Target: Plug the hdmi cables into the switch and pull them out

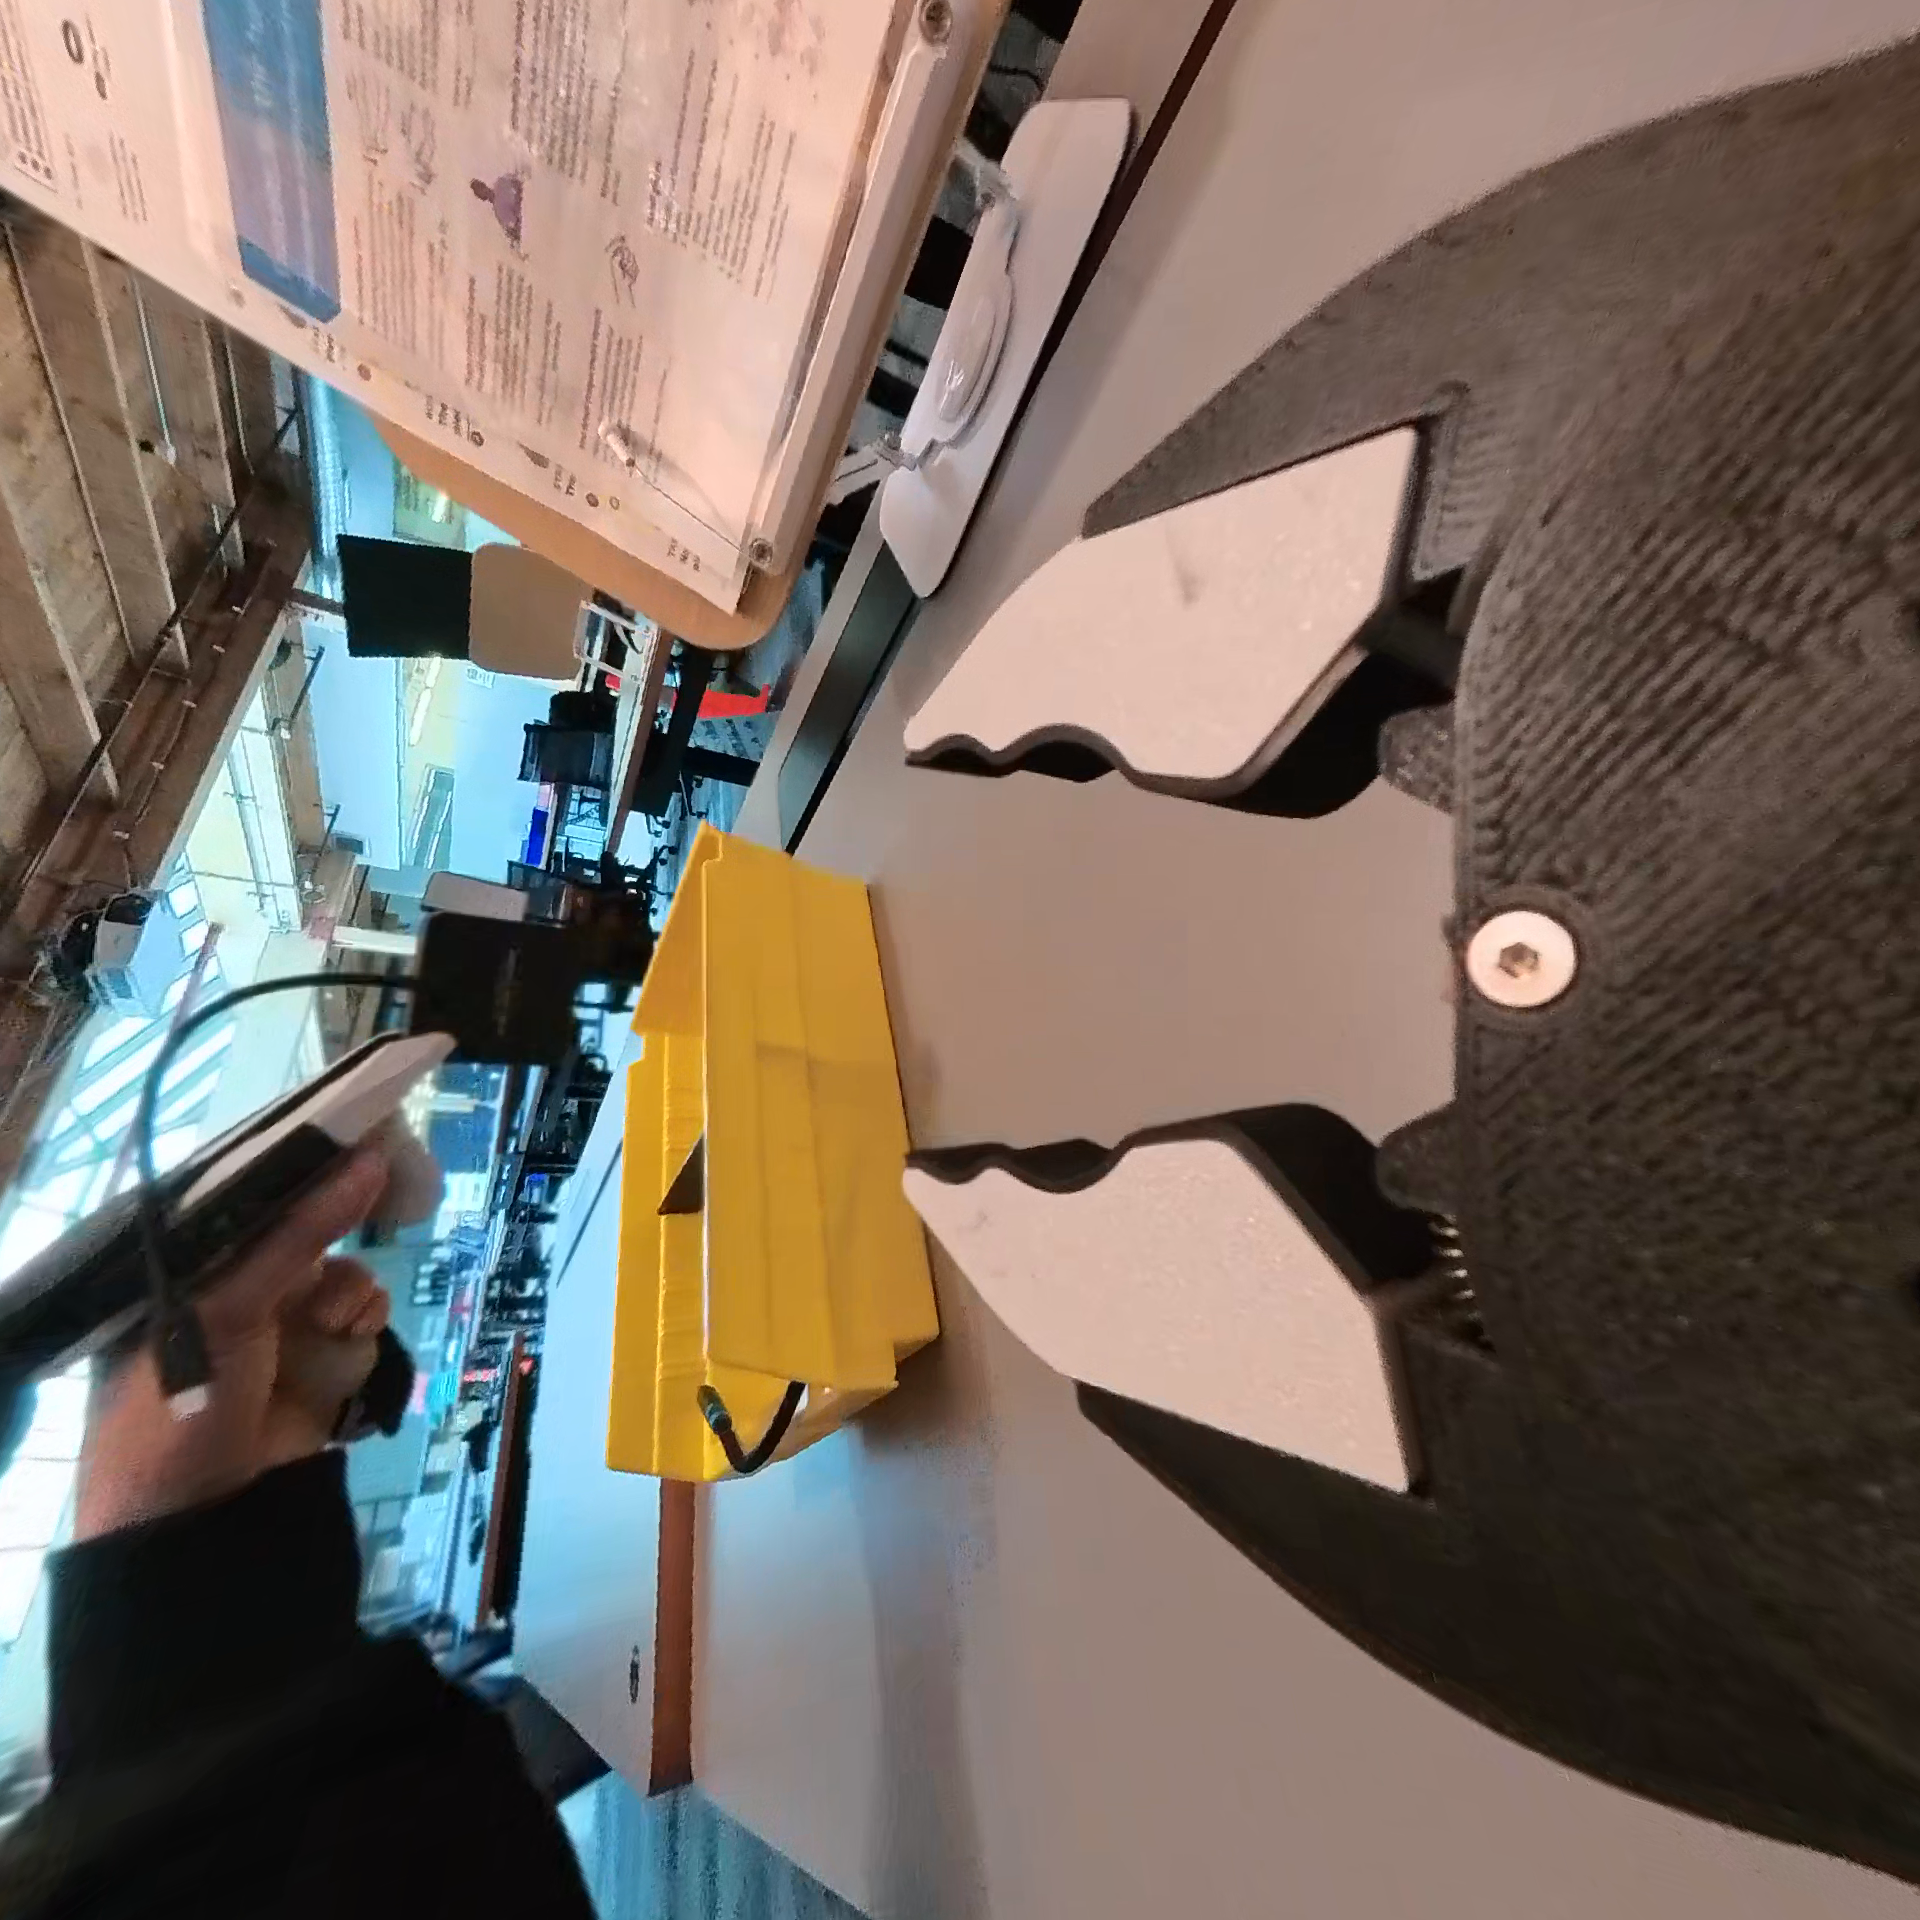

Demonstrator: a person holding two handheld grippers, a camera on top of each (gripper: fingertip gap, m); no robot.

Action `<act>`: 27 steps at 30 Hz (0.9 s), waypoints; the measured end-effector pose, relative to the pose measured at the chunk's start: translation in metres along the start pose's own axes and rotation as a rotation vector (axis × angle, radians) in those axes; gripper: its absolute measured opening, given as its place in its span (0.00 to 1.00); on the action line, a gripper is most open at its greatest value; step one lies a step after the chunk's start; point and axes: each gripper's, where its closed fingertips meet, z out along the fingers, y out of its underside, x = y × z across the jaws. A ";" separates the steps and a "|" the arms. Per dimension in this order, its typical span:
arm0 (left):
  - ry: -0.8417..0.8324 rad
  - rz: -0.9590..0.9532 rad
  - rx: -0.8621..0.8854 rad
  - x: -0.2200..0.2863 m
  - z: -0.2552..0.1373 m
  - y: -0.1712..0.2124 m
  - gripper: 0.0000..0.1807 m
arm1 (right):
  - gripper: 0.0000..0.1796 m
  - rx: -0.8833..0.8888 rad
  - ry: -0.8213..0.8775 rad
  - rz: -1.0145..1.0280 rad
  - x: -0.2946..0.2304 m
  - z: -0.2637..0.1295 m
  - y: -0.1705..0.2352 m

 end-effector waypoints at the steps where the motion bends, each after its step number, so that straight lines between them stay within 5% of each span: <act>1: 0.047 0.022 0.043 0.019 -0.012 -0.005 0.07 | 0.39 -0.005 0.005 0.002 -0.003 0.002 -0.004; 9: 0.727 0.123 0.178 0.200 -0.070 0.019 0.08 | 0.41 0.034 -0.299 -0.015 -0.078 -0.003 -0.046; 14: 0.938 0.237 0.189 0.260 -0.083 0.045 0.08 | 0.21 0.051 -0.468 0.076 -0.111 -0.016 -0.046; 16: 0.935 0.264 0.173 0.266 -0.082 0.049 0.08 | 0.10 0.016 -0.554 0.014 -0.128 -0.022 -0.042; 22: 0.695 0.267 0.367 0.256 -0.092 0.018 0.10 | 0.08 -0.004 -0.525 0.258 -0.114 -0.022 -0.072; 25: 0.409 0.123 0.532 0.222 -0.085 0.001 0.36 | 0.08 0.042 -0.512 0.446 -0.101 -0.017 -0.088; 27: 0.334 -0.054 0.742 0.209 -0.105 0.003 0.25 | 0.08 0.063 -0.492 0.501 -0.078 -0.003 -0.098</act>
